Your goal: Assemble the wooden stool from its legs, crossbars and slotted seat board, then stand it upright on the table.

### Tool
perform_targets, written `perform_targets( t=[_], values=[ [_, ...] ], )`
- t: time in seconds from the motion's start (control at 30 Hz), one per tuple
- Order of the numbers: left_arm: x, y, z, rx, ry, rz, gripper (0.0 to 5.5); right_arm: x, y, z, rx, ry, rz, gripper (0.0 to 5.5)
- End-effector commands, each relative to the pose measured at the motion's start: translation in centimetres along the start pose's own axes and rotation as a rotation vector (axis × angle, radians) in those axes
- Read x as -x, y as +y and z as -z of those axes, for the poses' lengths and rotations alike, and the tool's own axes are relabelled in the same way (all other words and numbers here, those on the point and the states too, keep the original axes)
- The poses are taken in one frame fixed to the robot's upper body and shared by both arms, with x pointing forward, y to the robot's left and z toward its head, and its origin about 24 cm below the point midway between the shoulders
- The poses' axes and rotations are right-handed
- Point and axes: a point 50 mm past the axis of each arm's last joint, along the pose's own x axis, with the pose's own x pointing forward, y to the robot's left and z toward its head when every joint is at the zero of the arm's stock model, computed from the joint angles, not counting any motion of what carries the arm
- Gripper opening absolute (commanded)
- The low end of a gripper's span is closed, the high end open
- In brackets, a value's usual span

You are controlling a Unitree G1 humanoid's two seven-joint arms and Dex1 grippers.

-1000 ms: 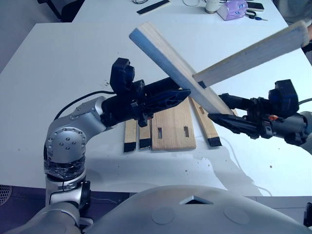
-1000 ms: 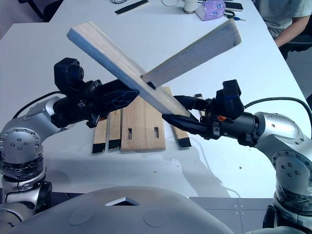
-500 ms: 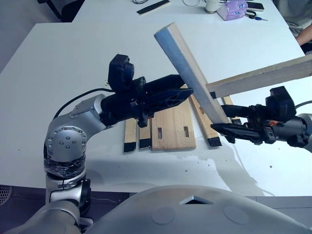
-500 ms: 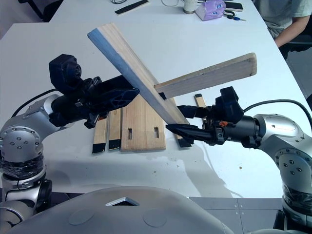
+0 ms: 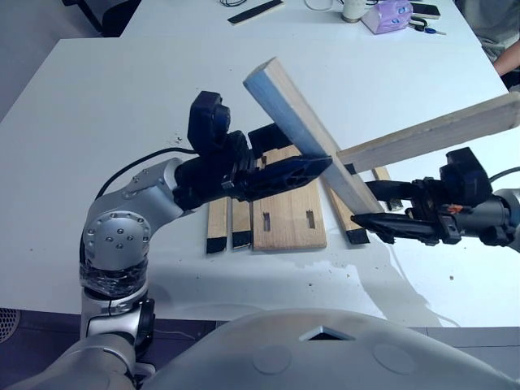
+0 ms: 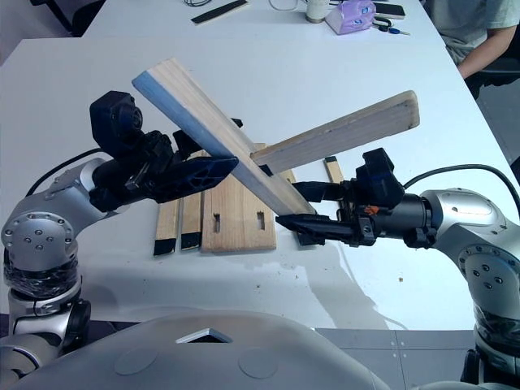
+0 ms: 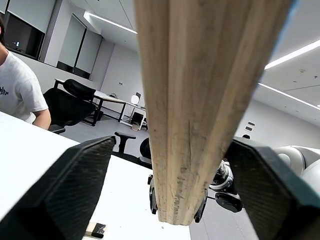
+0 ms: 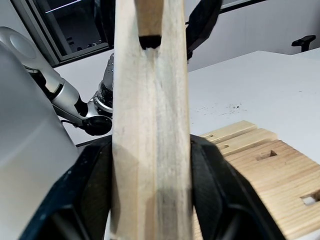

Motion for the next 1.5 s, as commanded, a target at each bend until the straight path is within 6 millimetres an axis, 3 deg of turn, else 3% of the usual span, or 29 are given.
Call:
perform_targets(
  t=[0.03, 0.2, 0.57, 0.8, 0.83, 0.93, 1.0, 1.27, 1.4, 1.5],
  values=[
    [-0.1, -0.8, 0.0, -0.032, 0.032, 0.045, 4.64, 0.3, -0.3, -0.3, 0.026, 0.035, 0.001, 2.04],
    [0.3, -1.6, 0.1, -0.032, 0.033, 0.116, 3.83, 0.6, -0.8, 0.0, 0.014, 0.077, -0.009, 2.04],
    [0.3, -1.3, 1.0, -0.035, 0.070, 0.103, 2.09, 0.6, -0.8, 0.4, 0.012, 0.120, -0.045, 2.04],
    [0.5, -1.3, 1.9, -0.055, 0.118, 0.093, 2.06, 1.0, -1.3, 0.3, 0.037, 0.143, -0.003, 2.04],
    [0.5, -1.3, 2.0, -0.056, 0.119, 0.093, 2.06, 1.0, -1.5, 0.3, 0.037, 0.142, 0.013, 2.40],
    [0.6, -1.1, 1.8, -0.071, 0.118, 0.086, 2.06, 1.0, -1.5, 0.3, 0.029, 0.145, 0.012, 2.76],
    [0.8, -1.0, 1.3, -0.096, 0.118, 0.081, 2.06, 1.3, -1.9, 0.5, 0.015, 0.148, 0.051, 2.97],
    [3.0, -0.1, -3.2, -0.284, 0.159, -0.038, 2.05, 4.7, -3.5, 1.6, -0.008, 0.123, 0.302, 2.98],
    [5.4, -0.4, -4.6, -0.333, 0.280, -0.106, 2.05, 5.5, -3.1, 2.4, -0.008, 0.100, 0.380, 2.98],
    [6.6, -0.9, -4.5, -0.335, 0.367, -0.125, 2.05, 5.5, -2.6, 3.0, -0.010, 0.094, 0.411, 2.98]
  ],
)
